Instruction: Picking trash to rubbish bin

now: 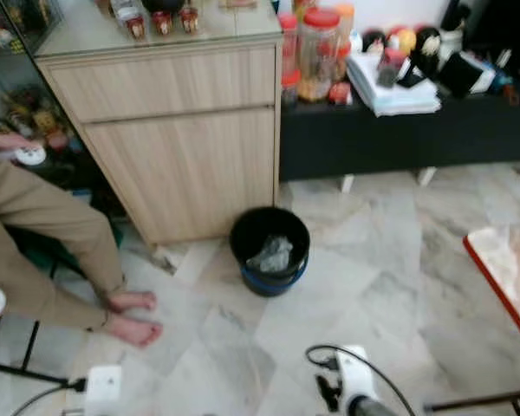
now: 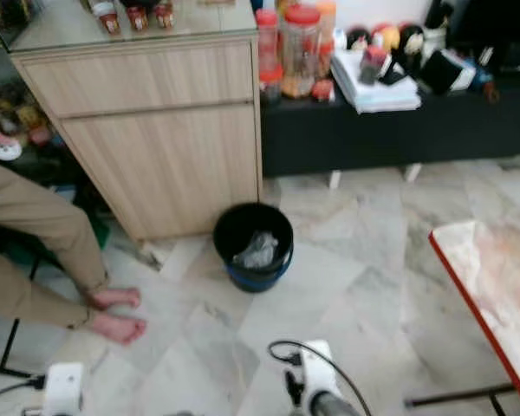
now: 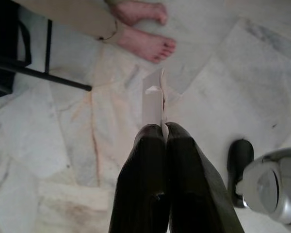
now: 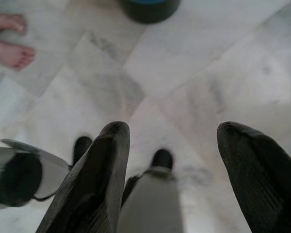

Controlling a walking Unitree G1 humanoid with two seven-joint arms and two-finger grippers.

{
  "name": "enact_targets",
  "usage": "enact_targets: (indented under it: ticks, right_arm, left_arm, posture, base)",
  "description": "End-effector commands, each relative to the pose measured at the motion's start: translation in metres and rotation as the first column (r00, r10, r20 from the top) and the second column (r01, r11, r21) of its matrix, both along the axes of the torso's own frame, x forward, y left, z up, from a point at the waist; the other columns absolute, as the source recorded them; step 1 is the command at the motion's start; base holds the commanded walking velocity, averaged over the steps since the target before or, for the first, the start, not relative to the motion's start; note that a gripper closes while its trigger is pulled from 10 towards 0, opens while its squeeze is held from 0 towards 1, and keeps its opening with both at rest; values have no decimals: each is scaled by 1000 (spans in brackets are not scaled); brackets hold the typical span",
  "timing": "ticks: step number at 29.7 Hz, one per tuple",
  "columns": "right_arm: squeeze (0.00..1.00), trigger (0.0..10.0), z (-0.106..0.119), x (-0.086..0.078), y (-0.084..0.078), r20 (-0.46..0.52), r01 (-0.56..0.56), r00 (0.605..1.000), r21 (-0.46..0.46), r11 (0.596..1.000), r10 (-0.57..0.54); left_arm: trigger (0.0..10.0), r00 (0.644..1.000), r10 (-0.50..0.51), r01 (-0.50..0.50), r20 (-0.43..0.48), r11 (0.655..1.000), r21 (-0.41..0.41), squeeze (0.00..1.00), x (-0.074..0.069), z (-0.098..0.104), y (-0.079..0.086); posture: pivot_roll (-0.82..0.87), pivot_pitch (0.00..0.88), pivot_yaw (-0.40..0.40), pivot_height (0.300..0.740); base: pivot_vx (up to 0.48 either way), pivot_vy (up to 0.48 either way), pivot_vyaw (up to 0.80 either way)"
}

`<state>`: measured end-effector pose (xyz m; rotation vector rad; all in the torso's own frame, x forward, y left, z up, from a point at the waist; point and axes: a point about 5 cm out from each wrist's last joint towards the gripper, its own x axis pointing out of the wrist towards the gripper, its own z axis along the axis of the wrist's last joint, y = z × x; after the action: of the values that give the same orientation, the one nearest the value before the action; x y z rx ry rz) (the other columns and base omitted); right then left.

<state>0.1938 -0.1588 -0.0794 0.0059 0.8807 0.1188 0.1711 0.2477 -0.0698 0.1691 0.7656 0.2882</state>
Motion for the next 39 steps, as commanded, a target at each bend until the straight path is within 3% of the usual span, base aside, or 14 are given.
enact_targets:
  ticks: [1, 7, 15, 31, 39]
  right_arm:
    - [0, 10000, -1, 0, 11, -4, -8, 1000, 25, 1000, 9]
    - [0, 10000, -1, 0, 11, -5, -9, 1000, 24, 1000, 9]
    - [0, 10000, -2, -2, 12, -13, 8, 1000, 33, 999, -7]
    - [0, 10000, 0, 0, 13, -1, -30, 1000, 12, 999, 30]
    - [0, 10000, -1, -1, 13, -7, -23, 1000, 13, 1000, 23]
  left_arm:
    - [10000, 1000, 18, -18, -18, 1000, 13, 0, -6, -1, 9]
    - [10000, 1000, 25, -25, -15, 1000, 11, 0, -6, 0, 8]
    - [10000, 999, 27, -27, -18, 1000, 10, 0, -7, -1, 8]
    - [10000, 999, 37, -37, -16, 999, 10, 0, -6, 0, 10]
    - [10000, 999, 41, -41, -16, 999, 10, 0, -6, 0, 11]
  posture:
    - [131, 163, 6, 740]
    - [133, 177, 3, 740]
    - [138, 185, 8, 740]
    - [148, 204, 6, 740]
    - [151, 210, 5, 740]
  base:
    - [337, 0, 0]
    - [339, 0, 0]
    - [338, 0, -800]
    - [339, 0, 0]
    - [337, 0, 580]
